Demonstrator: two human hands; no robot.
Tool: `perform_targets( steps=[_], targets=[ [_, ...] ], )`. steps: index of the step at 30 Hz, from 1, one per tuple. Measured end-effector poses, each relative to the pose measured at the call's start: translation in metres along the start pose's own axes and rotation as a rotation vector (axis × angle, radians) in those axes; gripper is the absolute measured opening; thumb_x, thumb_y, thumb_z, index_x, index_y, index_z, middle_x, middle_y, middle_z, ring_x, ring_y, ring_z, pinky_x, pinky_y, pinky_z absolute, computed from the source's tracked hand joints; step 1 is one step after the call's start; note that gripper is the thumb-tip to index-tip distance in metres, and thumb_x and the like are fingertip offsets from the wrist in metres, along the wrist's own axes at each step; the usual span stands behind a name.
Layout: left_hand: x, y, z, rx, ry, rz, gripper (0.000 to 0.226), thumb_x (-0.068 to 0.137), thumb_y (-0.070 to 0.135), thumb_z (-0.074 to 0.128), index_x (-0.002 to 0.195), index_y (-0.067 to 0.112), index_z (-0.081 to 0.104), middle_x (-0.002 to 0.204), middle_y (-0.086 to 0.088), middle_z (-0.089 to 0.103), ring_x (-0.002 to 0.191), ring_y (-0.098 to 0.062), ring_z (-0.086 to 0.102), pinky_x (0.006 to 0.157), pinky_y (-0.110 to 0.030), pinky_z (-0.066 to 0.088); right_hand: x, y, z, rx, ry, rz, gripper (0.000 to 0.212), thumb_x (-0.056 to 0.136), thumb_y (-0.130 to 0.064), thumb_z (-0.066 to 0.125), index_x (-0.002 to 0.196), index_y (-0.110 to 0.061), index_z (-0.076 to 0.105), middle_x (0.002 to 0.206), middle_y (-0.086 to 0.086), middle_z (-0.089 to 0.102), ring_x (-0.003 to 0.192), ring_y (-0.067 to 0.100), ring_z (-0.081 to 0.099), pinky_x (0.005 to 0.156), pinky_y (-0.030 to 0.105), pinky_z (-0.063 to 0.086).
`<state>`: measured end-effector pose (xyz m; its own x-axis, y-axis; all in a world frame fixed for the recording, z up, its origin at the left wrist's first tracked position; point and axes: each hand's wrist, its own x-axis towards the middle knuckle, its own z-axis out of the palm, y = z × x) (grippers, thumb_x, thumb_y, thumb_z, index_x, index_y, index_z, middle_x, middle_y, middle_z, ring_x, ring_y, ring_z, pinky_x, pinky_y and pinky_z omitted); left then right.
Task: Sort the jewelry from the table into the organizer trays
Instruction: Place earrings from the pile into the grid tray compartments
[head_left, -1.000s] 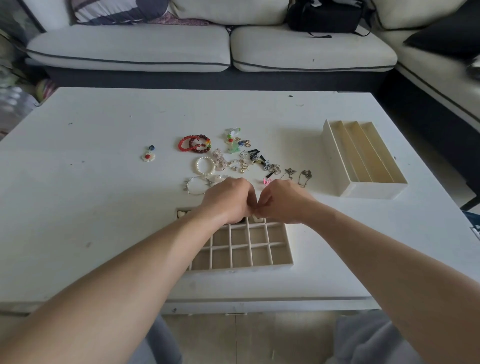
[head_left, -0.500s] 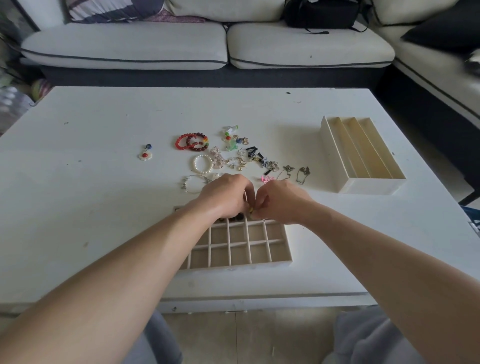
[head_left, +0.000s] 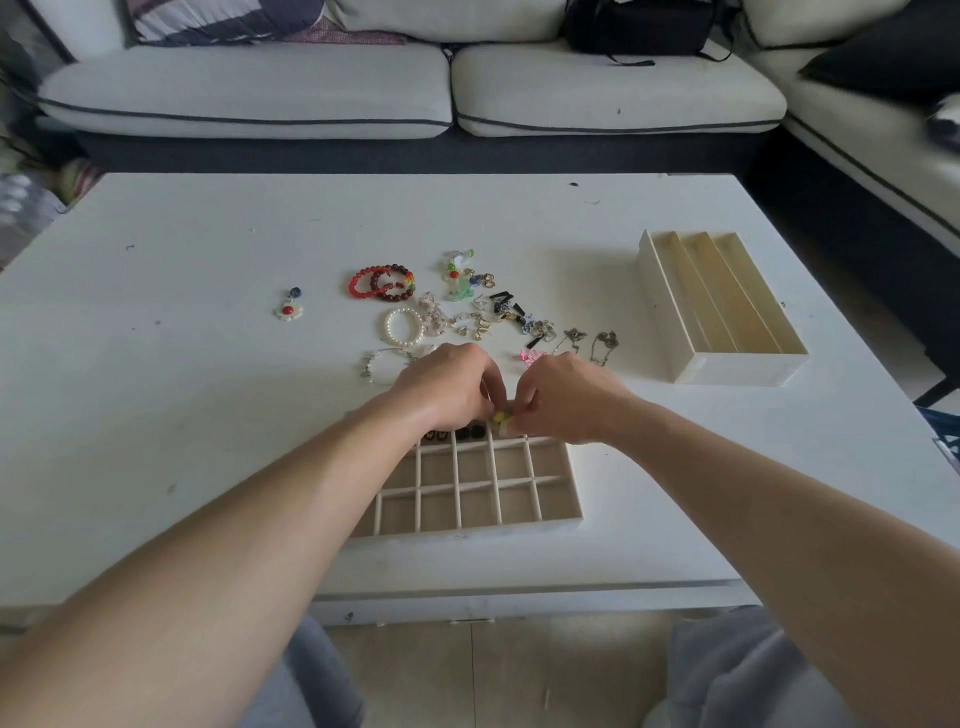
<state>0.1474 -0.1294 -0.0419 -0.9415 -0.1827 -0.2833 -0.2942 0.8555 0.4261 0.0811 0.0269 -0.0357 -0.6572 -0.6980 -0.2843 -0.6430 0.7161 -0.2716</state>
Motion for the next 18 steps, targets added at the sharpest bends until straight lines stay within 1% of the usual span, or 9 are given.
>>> perform_targets(
  steps=[5,8,10,12,14,16,18],
  targets=[
    [0.003,-0.001,0.001,-0.011,-0.01,0.002,0.018,0.083,0.022,0.077,0.081,0.039,0.071,0.096,0.011,0.071,0.089,-0.015,0.068,0.085,-0.038,0.058,0.001,-0.002,0.0,-0.026,0.004,0.018,0.02,0.083,-0.044,0.07,0.095,-0.03,0.077,0.092,-0.004,0.07,0.085,0.017,0.064,0.061,0.025,0.047],
    [0.004,-0.002,0.002,-0.008,-0.008,0.012,0.018,0.081,0.023,0.077,0.078,0.04,0.071,0.093,0.012,0.071,0.087,-0.015,0.067,0.083,-0.038,0.058,0.005,-0.002,0.004,-0.008,0.031,0.026,0.012,0.082,-0.04,0.074,0.09,-0.031,0.076,0.093,-0.008,0.071,0.09,0.015,0.064,0.06,0.024,0.044],
    [0.005,-0.002,0.003,-0.008,-0.01,0.019,0.018,0.08,0.023,0.077,0.076,0.04,0.071,0.092,0.012,0.07,0.086,-0.015,0.067,0.082,-0.038,0.058,0.007,-0.001,0.006,0.007,0.033,0.023,0.007,0.081,-0.038,0.076,0.086,-0.033,0.074,0.093,-0.01,0.071,0.091,0.014,0.064,0.061,0.024,0.046],
    [0.007,-0.003,0.002,-0.026,-0.016,0.029,0.017,0.08,0.023,0.078,0.077,0.039,0.072,0.092,0.013,0.07,0.087,-0.013,0.067,0.083,-0.038,0.058,0.008,0.002,0.005,0.029,0.021,0.019,0.007,0.081,-0.038,0.076,0.088,-0.034,0.076,0.091,-0.01,0.072,0.089,0.014,0.065,0.065,0.026,0.051],
    [0.009,-0.006,0.001,-0.064,-0.012,0.041,0.019,0.081,0.023,0.078,0.076,0.038,0.069,0.093,0.014,0.069,0.089,-0.012,0.067,0.085,-0.039,0.058,0.009,0.004,0.005,0.059,0.022,0.014,0.009,0.086,-0.04,0.072,0.092,-0.034,0.077,0.092,-0.009,0.071,0.088,0.016,0.065,0.072,0.031,0.057],
    [0.01,-0.009,-0.001,-0.101,0.007,0.047,0.016,0.083,0.024,0.077,0.08,0.037,0.069,0.097,0.013,0.068,0.092,-0.011,0.065,0.088,-0.039,0.057,0.01,0.006,0.005,0.091,0.036,0.006,0.013,0.091,-0.037,0.064,0.092,-0.034,0.077,0.094,-0.007,0.071,0.09,0.019,0.066,0.078,0.038,0.059],
    [0.01,-0.011,-0.002,-0.136,0.028,0.038,0.008,0.084,0.029,0.077,0.086,0.034,0.07,0.098,0.011,0.067,0.093,-0.012,0.065,0.089,-0.04,0.056,0.01,0.007,0.005,0.11,0.045,0.013,0.018,0.092,-0.033,0.059,0.094,-0.033,0.077,0.097,-0.004,0.072,0.092,0.022,0.065,0.082,0.041,0.058]
  ],
)
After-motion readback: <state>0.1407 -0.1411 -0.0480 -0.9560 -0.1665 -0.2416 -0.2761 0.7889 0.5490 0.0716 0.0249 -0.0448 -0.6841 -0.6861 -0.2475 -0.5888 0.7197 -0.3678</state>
